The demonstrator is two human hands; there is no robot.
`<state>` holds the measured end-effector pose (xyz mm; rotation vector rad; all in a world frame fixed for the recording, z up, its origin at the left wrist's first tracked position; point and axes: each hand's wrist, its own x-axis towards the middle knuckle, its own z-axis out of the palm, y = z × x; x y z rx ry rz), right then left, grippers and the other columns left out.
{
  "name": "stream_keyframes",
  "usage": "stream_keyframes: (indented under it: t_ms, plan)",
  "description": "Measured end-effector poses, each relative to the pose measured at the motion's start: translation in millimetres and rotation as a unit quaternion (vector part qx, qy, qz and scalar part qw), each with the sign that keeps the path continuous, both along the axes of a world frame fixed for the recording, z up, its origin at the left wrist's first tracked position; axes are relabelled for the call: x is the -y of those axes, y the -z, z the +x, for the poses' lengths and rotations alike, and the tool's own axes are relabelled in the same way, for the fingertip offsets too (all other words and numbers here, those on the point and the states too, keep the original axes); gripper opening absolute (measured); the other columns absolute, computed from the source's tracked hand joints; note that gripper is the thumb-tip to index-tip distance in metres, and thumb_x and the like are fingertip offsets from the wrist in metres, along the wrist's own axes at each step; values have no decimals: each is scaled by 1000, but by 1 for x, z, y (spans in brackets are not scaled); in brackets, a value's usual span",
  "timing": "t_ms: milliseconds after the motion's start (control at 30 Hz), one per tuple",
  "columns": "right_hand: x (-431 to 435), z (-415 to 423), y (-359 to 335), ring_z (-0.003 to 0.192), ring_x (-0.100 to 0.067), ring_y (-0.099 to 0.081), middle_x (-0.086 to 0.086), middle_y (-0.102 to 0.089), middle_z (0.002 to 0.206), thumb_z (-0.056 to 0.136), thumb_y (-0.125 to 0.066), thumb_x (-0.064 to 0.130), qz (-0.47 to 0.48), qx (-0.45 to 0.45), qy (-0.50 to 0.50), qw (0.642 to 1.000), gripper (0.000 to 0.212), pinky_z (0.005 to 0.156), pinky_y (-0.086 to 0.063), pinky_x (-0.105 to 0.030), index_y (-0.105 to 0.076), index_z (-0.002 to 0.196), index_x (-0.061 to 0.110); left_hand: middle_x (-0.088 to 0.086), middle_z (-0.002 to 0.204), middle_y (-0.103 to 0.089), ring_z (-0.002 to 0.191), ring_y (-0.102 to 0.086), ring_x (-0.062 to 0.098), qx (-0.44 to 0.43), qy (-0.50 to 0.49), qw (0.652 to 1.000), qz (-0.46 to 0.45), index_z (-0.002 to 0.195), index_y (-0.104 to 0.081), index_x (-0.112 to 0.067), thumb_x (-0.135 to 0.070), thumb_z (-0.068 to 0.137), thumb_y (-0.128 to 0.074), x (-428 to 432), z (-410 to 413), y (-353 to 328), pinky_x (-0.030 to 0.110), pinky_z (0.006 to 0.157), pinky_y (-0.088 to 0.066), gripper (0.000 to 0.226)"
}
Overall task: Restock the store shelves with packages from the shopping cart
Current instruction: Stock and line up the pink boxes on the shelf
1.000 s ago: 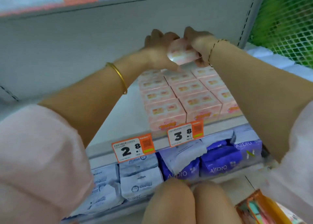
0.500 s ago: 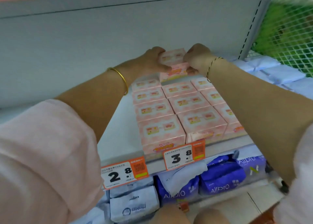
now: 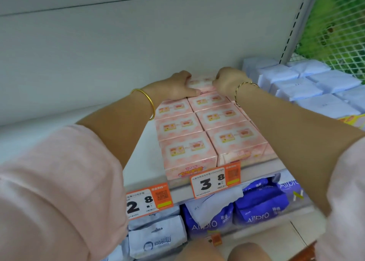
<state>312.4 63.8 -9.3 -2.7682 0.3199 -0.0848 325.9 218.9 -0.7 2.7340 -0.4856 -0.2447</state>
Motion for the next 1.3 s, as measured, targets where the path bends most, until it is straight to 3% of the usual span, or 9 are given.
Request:
stream_keyframes:
  t_ms: [300, 567, 667, 733, 833, 967, 1100, 1233, 1300]
  plan:
    - [2, -7, 3, 124, -34, -42, -14, -53, 127, 93, -44, 17, -75, -7, -10, 997, 28, 100, -37, -39, -56, 117, 8, 10, 148, -35, 133, -38, 27, -8, 2, 998, 65, 143, -32, -9, -53, 93, -41, 3, -5, -2, 33, 105, -32, 67]
    - [27, -68, -19, 110, -35, -57, -18, -64, 116, 90, -48, 7, 1, 145, -87, 986, 27, 93, -46, -36, -64, 111, 3, 13, 143, -42, 131, -40, 24, 131, -20, 988, -82, 136, -45, -5, -24, 95, -47, 34, -50, -14, 22, 101, -29, 45]
    - [43, -129, -32, 99, -35, -62, -19, -66, 106, 92, -49, 9, 49, 155, -104, 981, 22, 72, -48, -28, -66, 103, 1, 16, 133, -50, 124, -46, 25, 169, 20, 975, -141, 128, -52, -3, -14, 91, -49, 57, -87, -13, 22, 100, -29, 38]
    - [57, -174, -39, 76, -32, -65, -17, -65, 89, 92, -51, 12, 106, 103, -112, 983, 16, 48, -41, -18, -65, 93, 4, 12, 130, -52, 120, -49, 25, 181, 41, 969, -161, 125, -55, -9, -16, 89, -51, 73, -118, -8, 29, 101, -36, 37]
    - [88, -242, -40, 60, -22, -63, -12, -65, 78, 91, -55, 16, 152, -85, -94, 980, 12, 41, -42, -19, -62, 86, 6, 9, 126, -55, 114, -52, 29, 159, 96, 966, -181, 118, -59, -14, -25, 81, -50, 102, -169, 10, 39, 98, -41, 39]
    - [129, -304, -21, 63, -23, -67, -14, -67, 77, 90, -58, 15, 114, -281, -53, 951, 15, 41, -51, -24, -64, 88, 1, 15, 118, -58, 109, -53, 32, 104, 182, 962, -173, 116, -61, -8, -21, 78, -49, 140, -228, 37, 38, 95, -40, 42]
    - [157, -338, 19, 76, -25, -66, -14, -61, 91, 90, -59, 14, 44, -369, 15, 928, 11, 47, -55, -29, -61, 95, 5, 14, 112, -60, 109, -52, 34, 89, 234, 956, -151, 110, -63, -7, -26, 70, -42, 169, -268, 56, 41, 90, -42, 49]
    - [160, -355, 50, 104, -26, -54, -11, -54, 120, 89, -61, 31, -135, -400, 27, 906, 51, 70, -50, -25, -47, 130, 4, 12, 112, -60, 107, -51, 34, 98, 291, 945, -111, 106, -64, -9, -21, 74, -46, 188, -295, 67, 40, 90, -39, 39]
    - [156, -360, 63, 92, -19, -53, -4, -56, 111, 89, -60, 37, -169, -441, 34, 881, 35, 63, -47, -20, -55, 107, 8, 9, 118, -57, 110, -48, 32, 96, 303, 944, -90, 111, -62, -13, -14, 81, -52, 194, -299, 73, 37, 93, -36, 32]
